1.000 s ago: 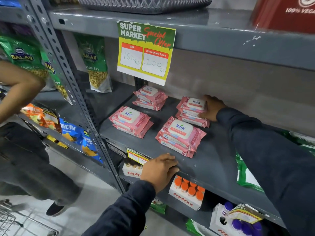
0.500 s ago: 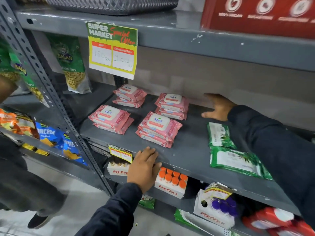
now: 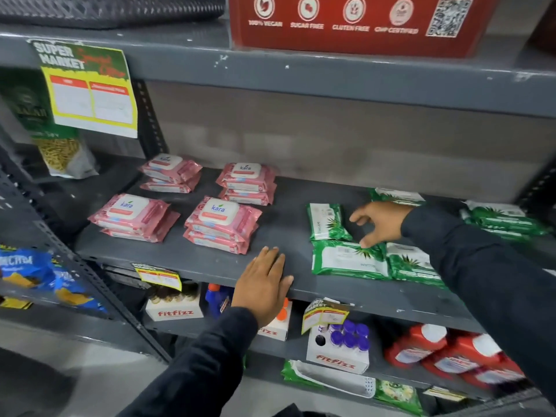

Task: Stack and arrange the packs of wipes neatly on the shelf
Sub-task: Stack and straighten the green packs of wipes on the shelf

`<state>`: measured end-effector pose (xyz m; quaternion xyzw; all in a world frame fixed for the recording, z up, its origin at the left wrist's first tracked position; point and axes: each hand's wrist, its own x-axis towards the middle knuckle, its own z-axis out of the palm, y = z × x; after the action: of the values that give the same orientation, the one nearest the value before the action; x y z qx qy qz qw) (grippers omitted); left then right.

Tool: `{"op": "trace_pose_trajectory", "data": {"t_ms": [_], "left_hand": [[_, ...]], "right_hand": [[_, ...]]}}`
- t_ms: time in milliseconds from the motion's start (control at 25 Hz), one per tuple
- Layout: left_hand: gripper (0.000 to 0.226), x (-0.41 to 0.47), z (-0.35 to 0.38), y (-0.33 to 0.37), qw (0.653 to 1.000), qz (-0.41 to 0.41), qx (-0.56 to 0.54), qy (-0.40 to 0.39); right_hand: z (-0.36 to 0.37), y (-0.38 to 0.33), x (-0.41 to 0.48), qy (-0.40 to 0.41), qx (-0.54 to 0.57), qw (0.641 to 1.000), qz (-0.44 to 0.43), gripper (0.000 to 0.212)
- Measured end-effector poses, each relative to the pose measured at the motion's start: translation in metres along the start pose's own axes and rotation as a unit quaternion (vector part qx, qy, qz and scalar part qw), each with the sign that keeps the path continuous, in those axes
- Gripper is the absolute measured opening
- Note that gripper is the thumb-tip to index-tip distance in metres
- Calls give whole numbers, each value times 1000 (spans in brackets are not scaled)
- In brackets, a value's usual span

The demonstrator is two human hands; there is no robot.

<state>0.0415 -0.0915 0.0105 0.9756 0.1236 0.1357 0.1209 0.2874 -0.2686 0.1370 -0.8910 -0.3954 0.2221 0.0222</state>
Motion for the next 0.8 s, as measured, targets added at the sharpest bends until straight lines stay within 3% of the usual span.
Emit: {"op": "trace_pose_trajectory", "data": {"t_ms": [120,280,640,800], "left_hand": [[65,3,12,2,996,-17,76,-37],[72,2,14,1,995,-21,92,-32],[72,3,12,10,995,-46,87,-13],[71,5,13,17,994,-56,89,-8]], "right_hand": [[16,12,-17,1,14,1000,-6,73],[31,42,-40,62,9,998,20,71],[55,118,-93,53,25,992,113,99],[71,132,-104,76,34,991,104,108]]}}
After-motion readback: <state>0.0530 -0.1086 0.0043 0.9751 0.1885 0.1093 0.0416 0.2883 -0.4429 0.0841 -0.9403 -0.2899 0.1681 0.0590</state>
